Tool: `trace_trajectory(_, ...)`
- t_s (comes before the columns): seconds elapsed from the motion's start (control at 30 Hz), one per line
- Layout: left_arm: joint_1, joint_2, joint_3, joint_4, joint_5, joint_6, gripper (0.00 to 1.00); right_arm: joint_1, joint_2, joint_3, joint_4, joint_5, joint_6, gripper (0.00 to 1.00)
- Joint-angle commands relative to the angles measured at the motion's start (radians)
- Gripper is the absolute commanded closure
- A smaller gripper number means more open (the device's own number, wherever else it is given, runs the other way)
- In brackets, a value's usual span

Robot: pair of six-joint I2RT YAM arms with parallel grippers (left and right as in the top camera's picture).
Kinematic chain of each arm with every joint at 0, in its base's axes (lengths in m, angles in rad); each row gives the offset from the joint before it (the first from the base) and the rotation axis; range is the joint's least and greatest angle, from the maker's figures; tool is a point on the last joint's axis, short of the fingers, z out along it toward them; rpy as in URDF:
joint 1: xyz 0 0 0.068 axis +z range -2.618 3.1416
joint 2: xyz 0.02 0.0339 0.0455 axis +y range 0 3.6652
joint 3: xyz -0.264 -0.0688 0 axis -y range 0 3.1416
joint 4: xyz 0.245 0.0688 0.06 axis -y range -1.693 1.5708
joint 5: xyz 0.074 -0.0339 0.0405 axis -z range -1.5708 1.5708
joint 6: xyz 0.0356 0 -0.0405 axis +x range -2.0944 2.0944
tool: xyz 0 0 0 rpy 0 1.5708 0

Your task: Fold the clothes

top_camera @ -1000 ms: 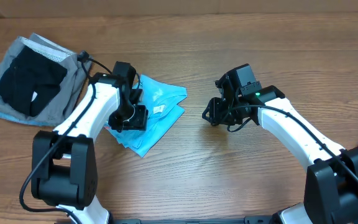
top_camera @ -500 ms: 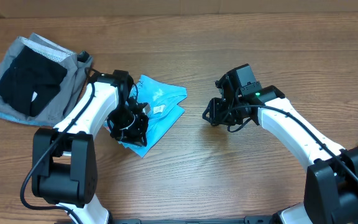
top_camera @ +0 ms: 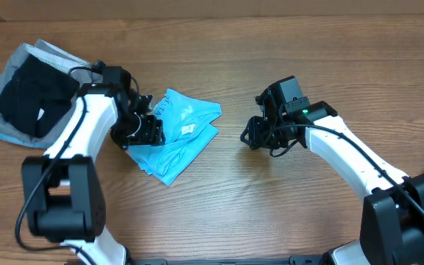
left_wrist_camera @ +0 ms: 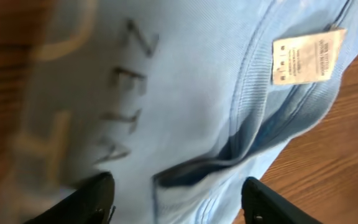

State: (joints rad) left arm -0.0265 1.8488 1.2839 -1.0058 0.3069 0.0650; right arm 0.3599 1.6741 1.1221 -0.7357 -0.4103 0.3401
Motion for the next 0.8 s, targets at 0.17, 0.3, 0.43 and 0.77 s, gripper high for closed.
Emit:
trace_trajectory(0.17, -0.021, 0.114, -0.008, -0.069, 0.114, 0.069, 0.80, 0.000, -0.022, 0.005, -0.022, 0.029, -0.008, 0.65)
trace_trajectory(0.3, -0.007, 0.077, 0.013, -0.163, 0.113, 0.097, 0.93, 0.000, -0.022, 0.005, -0.026, 0.036, -0.008, 0.66)
trace_trajectory(0.43, -0.005, -0.008, 0.074, -0.303, 0.109, 0.147, 0.94, 0.000, -0.022, 0.005, -0.026, 0.062, -0.008, 0.65)
trace_trajectory(0.77, -0.062, -0.071, 0.057, -0.405, 0.113, 0.148, 0.70, 0.000, -0.022, 0.005, -0.019, 0.081, -0.008, 0.65)
